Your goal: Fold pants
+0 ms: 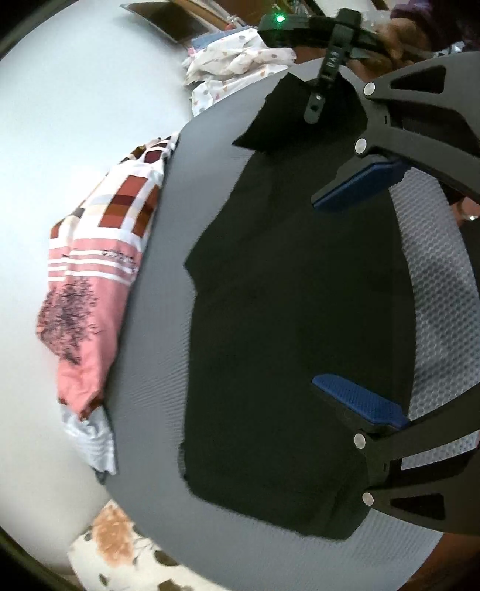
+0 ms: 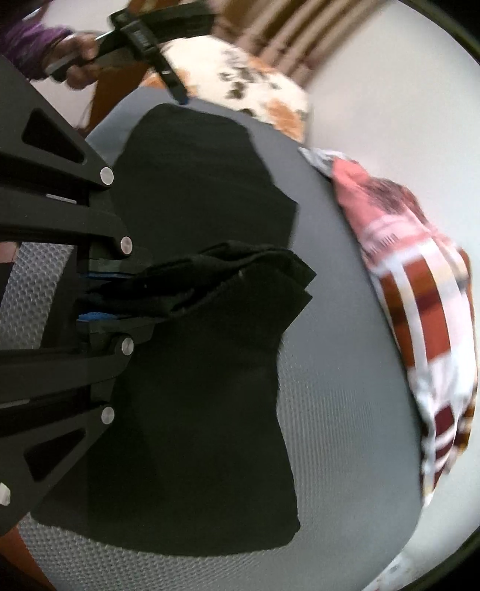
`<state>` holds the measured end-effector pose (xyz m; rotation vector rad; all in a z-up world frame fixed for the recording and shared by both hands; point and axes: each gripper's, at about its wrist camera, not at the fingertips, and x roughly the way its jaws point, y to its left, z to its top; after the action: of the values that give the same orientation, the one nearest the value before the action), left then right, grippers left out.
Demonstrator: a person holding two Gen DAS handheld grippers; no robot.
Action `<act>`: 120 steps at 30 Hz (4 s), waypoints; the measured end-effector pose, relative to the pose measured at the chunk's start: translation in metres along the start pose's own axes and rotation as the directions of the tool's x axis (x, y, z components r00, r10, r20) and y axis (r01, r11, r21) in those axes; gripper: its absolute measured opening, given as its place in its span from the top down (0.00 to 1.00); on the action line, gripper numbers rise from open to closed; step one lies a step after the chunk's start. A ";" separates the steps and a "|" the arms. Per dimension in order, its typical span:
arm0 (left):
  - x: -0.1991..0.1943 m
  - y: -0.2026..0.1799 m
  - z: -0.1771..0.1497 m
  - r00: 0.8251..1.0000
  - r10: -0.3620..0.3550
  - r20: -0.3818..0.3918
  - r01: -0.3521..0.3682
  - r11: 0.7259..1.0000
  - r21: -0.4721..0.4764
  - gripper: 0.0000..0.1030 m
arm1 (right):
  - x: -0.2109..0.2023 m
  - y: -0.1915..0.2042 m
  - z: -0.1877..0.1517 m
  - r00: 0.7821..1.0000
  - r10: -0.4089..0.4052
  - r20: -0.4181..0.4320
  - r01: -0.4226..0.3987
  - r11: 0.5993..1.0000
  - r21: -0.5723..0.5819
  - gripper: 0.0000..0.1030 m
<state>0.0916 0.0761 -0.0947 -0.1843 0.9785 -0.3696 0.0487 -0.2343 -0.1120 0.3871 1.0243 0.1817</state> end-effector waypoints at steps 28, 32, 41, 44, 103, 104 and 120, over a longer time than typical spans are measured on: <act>-0.001 0.016 -0.001 1.000 0.005 0.005 -0.005 1.000 -0.021 0.13 | -0.028 -0.030 -0.008 0.968 0.247 0.041 -0.248 0.968 0.030 0.76; -0.037 0.050 0.013 0.992 0.063 0.107 -0.054 0.995 -0.089 0.13 | 0.000 0.006 -0.002 0.969 0.247 0.002 -0.246 0.966 -0.076 0.76; -0.067 0.177 0.045 0.995 0.077 0.061 -0.064 0.979 -0.191 0.13 | 0.023 0.036 -0.010 0.967 0.245 -0.076 -0.255 0.952 -0.170 0.77; -0.047 0.218 0.045 1.000 -0.025 0.001 0.025 0.965 -0.262 0.13 | 0.014 0.028 -0.014 0.967 0.249 -0.053 -0.254 0.957 -0.140 0.76; 0.034 -0.069 0.059 0.906 -0.419 0.054 0.419 0.908 0.012 0.40 | 0.002 -0.066 0.010 0.797 0.590 0.127 -0.601 0.756 0.260 0.19; 0.040 -0.052 0.047 0.921 -0.387 0.044 0.388 0.922 -0.017 0.40 | 0.006 -0.062 0.014 0.812 0.573 0.111 -0.581 0.777 0.241 0.20; 0.077 0.005 0.007 0.951 -0.308 -0.021 0.302 0.942 -0.147 0.37 | 0.038 -0.003 0.025 0.808 0.589 0.000 -0.581 0.797 0.167 0.23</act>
<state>0.1378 0.0513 -0.1522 -0.4633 1.0220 -0.5903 0.0901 -0.2301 -0.1321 0.8513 0.9453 0.6771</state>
